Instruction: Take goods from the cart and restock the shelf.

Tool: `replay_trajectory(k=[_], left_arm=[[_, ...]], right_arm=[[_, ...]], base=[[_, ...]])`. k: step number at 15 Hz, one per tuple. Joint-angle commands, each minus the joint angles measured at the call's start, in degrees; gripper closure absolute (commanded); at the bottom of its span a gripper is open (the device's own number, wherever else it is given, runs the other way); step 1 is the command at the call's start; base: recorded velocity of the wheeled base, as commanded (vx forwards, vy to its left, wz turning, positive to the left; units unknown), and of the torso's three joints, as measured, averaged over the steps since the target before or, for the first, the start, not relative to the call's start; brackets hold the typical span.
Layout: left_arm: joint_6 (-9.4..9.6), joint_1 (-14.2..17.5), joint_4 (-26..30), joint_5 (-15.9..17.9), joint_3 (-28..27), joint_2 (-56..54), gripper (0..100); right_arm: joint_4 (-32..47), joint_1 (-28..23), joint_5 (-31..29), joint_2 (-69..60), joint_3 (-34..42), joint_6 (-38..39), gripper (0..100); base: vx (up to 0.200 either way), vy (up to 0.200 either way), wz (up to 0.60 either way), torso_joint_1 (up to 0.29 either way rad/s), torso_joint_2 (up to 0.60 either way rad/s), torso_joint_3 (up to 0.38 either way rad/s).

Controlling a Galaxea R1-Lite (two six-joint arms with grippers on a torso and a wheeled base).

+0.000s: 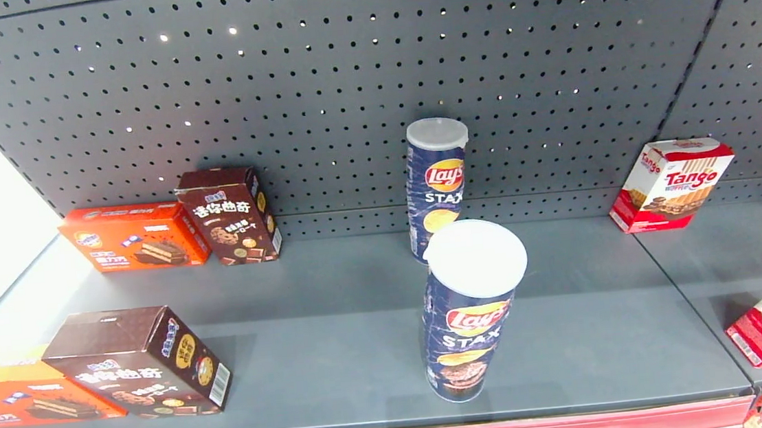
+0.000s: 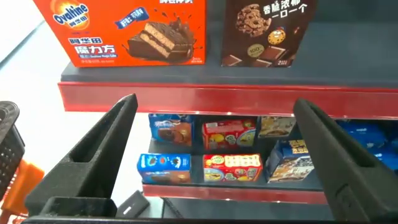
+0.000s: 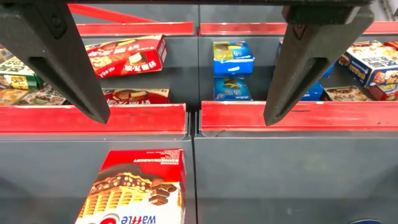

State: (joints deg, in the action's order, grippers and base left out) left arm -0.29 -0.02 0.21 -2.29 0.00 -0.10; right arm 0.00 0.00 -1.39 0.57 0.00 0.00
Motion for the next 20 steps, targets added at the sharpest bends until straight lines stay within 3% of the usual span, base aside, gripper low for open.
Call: replay_trajectory(k=[1, 17, 20], left_arm=[[0.03, 0.02, -0.03, 0.01, 0.0, 0.19, 0], [0.12, -0.06, -0.03, 0.45, 0.0, 0.19, 0], [0.12, 0.02, -0.03, -1.93, 0.0, 0.1, 0]], right_arm=[[0.0, 0.0, -0.02, 0.13, 0.0, 0.0, 0], [0.0, 0.0, -0.02, 0.13, 0.0, -0.09, 0], [0.0, 0.0, -0.02, 0.13, 0.0, 0.0, 0]], base=[[0.0, 0.0, 0.0, 0.0, 0.0, 0.0], [0.0, 0.0, 0.0, 0.0, 0.0, 0.0], [0.0, 0.0, 0.0, 0.0, 0.0, 0.0]])
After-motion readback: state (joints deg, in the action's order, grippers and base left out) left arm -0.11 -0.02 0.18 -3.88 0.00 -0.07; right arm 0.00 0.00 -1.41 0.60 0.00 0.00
